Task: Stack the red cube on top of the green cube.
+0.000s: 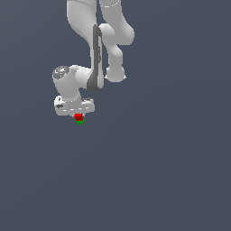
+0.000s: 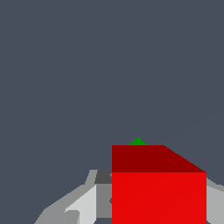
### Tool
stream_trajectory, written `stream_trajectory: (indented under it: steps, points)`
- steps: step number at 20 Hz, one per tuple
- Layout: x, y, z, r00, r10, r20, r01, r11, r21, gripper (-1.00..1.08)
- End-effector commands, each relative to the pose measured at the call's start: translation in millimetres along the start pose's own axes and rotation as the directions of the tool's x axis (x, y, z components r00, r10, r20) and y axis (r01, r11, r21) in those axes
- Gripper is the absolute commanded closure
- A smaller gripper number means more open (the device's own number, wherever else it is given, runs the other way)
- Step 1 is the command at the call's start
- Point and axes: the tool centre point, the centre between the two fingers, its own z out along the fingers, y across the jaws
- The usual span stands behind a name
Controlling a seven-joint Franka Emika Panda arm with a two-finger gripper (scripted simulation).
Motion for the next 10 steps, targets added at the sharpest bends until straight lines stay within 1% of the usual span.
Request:
stream_trajectory:
  steps: [1, 5, 6, 10]
  points:
    - [-8.1, 5.2, 3.9, 1.0, -0.002, -0.001, 0.002, 1.0, -0.001, 1.08]
    - [-12.5, 8.3, 6.0, 1.0, -0.002, -0.001, 0.002, 1.0, -0.001, 1.08]
    - [-12.5, 8.3, 6.0, 1.0, -0.002, -0.001, 0.002, 1.0, -0.001, -0.92]
    - [-12.5, 8.3, 6.0, 1.0, -0.002, -0.001, 0.002, 1.0, -0.001, -0.92]
